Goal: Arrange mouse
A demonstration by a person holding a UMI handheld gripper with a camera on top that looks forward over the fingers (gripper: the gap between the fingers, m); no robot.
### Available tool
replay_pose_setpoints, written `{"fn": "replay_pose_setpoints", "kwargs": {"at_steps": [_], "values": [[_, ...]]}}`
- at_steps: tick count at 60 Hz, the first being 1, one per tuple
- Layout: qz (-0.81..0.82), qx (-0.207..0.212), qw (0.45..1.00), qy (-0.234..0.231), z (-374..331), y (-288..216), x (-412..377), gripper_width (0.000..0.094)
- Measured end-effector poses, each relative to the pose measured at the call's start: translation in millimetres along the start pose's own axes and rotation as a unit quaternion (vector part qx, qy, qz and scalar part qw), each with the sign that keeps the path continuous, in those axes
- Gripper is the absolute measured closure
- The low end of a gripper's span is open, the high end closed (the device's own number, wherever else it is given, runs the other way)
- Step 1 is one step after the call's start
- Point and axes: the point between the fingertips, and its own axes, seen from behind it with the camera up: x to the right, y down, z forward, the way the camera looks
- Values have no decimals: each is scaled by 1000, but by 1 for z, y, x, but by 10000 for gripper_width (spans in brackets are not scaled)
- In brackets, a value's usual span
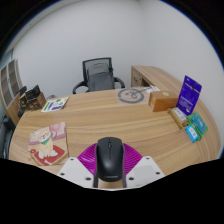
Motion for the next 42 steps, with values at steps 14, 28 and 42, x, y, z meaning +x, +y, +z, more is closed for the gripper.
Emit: {"fn": "replay_pose_setpoints", "kwargs": {"at_steps": [14,28,42], "values": [[-46,70,996,-39,-34,-99,-103,615],[-53,71,990,-107,-21,-97,-245,616],[-82,11,992,-96,55,-14,-305,615]]}}
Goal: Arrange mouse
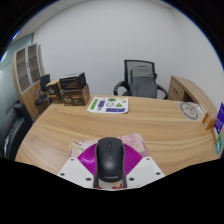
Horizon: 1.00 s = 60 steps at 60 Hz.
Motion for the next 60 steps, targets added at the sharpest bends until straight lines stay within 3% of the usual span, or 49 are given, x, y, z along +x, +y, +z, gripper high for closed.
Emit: {"fn": "replay_pose_setpoints", "kwargs": {"at_steps": [18,22,26,30,31,33,34,36,45,60], "values": [[-24,-37,999,23,31,64,-6,607],[-29,-25,999,26,30,61,-6,598],[-34,-28,999,29,30,62,-7,546],[-34,-35,998,31,30,63,-6,397],[-34,-39,998,34,29,64,-5,325],[-36,-41,998,38,26,62,-4,81],[-37,-40,998,41,24,61,-2,55],[-37,-35,998,43,18,56,0,103],[-20,-18,999,40,-43,32,7,69],[6,-6,998,58,-207,13,45,71]]}}
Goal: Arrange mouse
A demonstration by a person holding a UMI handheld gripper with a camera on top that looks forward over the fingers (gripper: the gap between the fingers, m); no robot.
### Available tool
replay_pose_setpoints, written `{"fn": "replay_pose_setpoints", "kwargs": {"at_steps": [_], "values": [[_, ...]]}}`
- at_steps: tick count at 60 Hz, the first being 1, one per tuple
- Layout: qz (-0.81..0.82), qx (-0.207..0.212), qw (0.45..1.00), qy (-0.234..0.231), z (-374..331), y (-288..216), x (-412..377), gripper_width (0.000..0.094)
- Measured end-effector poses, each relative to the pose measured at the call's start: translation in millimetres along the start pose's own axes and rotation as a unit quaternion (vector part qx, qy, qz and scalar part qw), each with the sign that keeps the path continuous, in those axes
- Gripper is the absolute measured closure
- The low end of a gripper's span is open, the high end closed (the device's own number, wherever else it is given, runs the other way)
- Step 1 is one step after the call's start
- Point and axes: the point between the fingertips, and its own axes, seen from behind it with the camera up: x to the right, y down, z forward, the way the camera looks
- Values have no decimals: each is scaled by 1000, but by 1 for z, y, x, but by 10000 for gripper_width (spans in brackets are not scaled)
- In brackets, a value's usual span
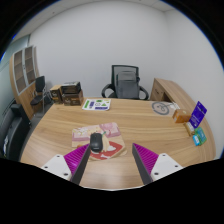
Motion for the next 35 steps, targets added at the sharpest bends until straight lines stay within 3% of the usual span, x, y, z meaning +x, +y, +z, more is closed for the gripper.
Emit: {"fn": "replay_pose_setpoints", "kwargs": {"at_steps": [16,35], "values": [[16,11,999,48,-115,38,62,67],[25,14,996,87,-152,74,103,71]]}}
